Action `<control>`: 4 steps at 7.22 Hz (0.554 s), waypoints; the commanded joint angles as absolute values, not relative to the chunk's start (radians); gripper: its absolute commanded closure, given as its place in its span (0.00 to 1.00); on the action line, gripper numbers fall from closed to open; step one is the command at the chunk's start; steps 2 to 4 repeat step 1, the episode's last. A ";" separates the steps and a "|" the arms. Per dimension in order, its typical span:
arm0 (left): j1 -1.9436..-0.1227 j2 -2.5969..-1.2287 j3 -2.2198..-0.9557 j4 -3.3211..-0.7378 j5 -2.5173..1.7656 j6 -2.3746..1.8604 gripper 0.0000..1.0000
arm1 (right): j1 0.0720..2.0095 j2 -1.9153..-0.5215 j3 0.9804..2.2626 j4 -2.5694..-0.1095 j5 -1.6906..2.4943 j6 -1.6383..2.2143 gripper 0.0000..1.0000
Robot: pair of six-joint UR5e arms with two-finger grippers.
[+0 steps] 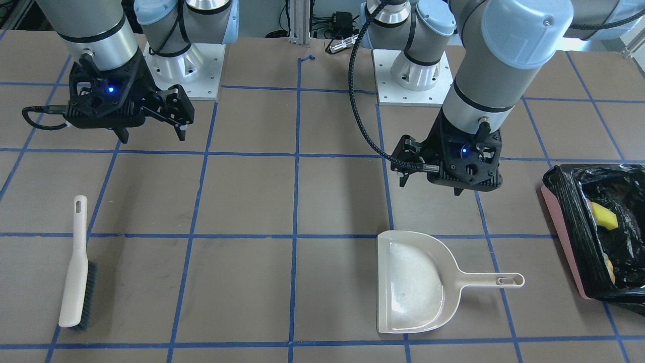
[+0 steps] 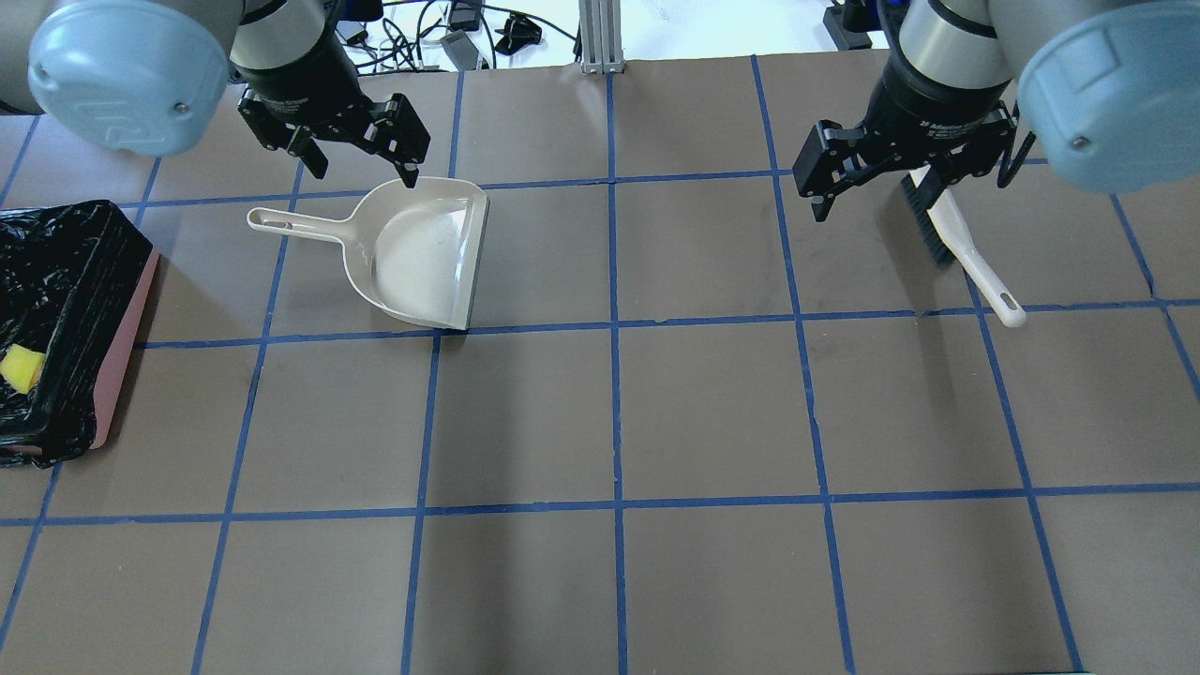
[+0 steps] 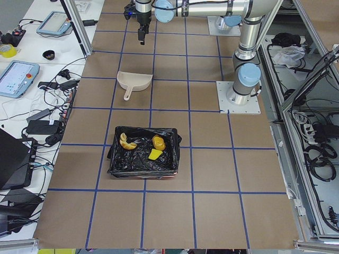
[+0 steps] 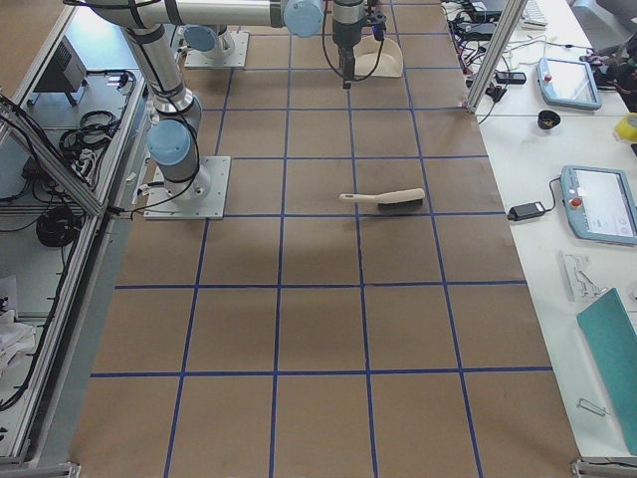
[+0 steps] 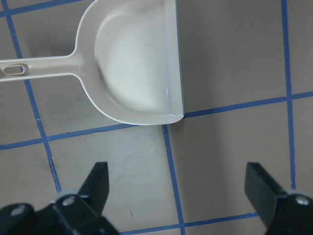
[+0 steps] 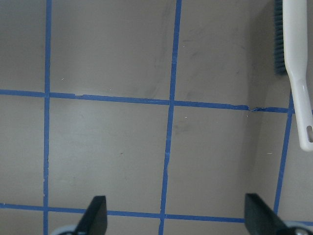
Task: Sweep and dump trash into bin
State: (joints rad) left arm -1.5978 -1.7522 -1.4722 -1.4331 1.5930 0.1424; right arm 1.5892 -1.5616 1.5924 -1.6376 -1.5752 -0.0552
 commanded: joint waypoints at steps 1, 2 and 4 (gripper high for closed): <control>-1.595 -1.773 -1.480 -1.427 1.625 0.134 0.00 | 1.589 -1.560 1.592 -1.641 -1.577 -0.055 0.00; -1.595 -1.773 -1.480 -1.427 1.625 0.134 0.00 | 1.589 -1.560 1.592 -1.641 -1.577 -0.055 0.00; -1.595 -1.773 -1.480 -1.427 1.625 0.134 0.00 | 1.589 -1.560 1.592 -1.641 -1.577 -0.055 0.00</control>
